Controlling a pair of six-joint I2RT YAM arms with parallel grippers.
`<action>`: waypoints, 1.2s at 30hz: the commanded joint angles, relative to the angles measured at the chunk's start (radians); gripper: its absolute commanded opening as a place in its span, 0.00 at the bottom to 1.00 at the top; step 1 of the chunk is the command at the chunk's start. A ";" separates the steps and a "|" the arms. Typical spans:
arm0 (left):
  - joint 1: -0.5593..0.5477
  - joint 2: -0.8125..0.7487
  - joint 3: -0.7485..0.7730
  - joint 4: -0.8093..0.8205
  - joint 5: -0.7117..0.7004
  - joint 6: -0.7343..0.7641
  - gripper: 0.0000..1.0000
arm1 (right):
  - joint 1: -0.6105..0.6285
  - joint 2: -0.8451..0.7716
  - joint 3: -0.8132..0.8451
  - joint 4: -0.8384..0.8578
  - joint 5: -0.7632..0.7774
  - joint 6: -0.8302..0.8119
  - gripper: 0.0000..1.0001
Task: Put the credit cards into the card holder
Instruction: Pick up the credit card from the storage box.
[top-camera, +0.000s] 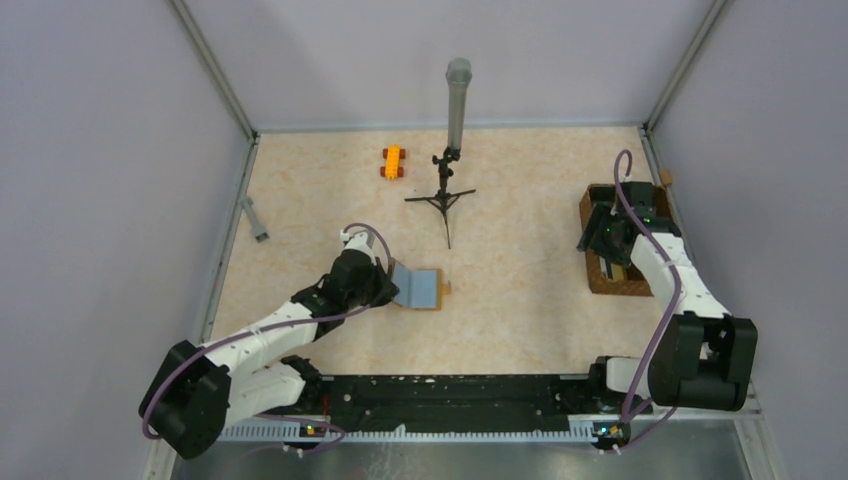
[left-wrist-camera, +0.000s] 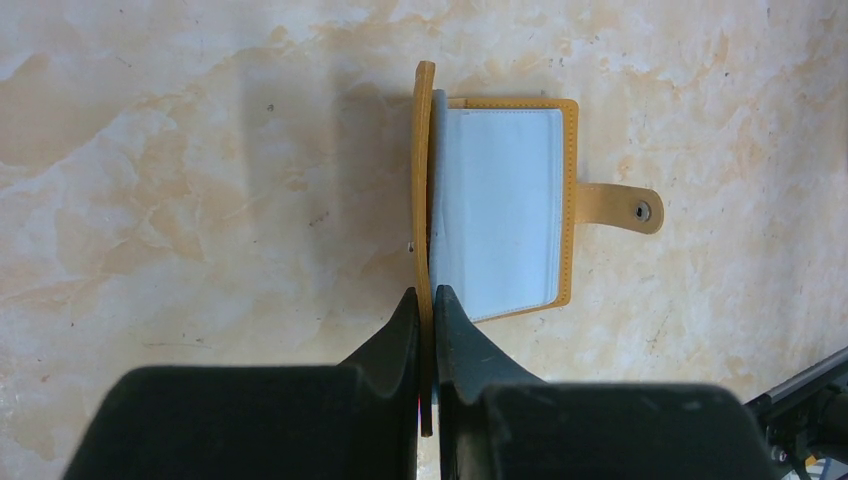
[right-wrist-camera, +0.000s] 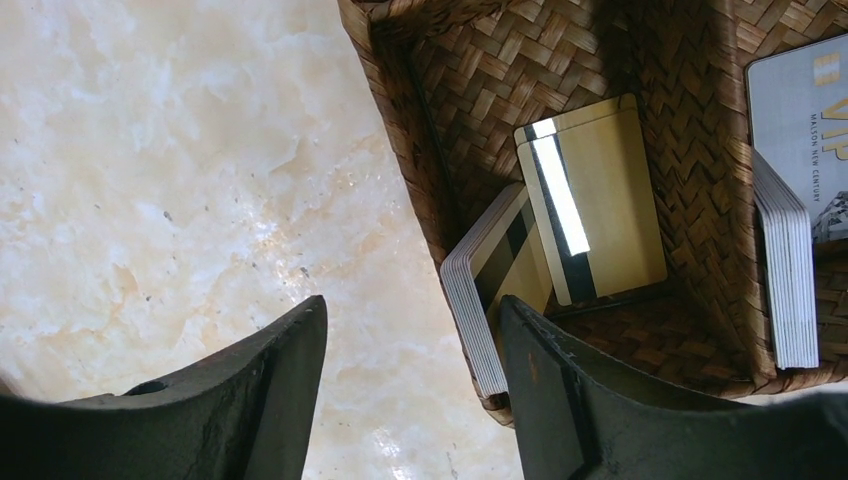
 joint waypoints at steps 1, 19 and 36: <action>0.004 0.011 0.007 0.046 0.010 -0.009 0.04 | -0.006 -0.039 0.021 -0.012 -0.006 -0.004 0.61; 0.006 0.024 0.010 0.046 0.042 -0.008 0.04 | -0.006 -0.039 0.030 -0.033 0.020 -0.002 0.40; 0.007 0.040 0.018 0.045 0.051 -0.006 0.04 | -0.006 -0.053 0.050 -0.051 0.037 -0.005 0.29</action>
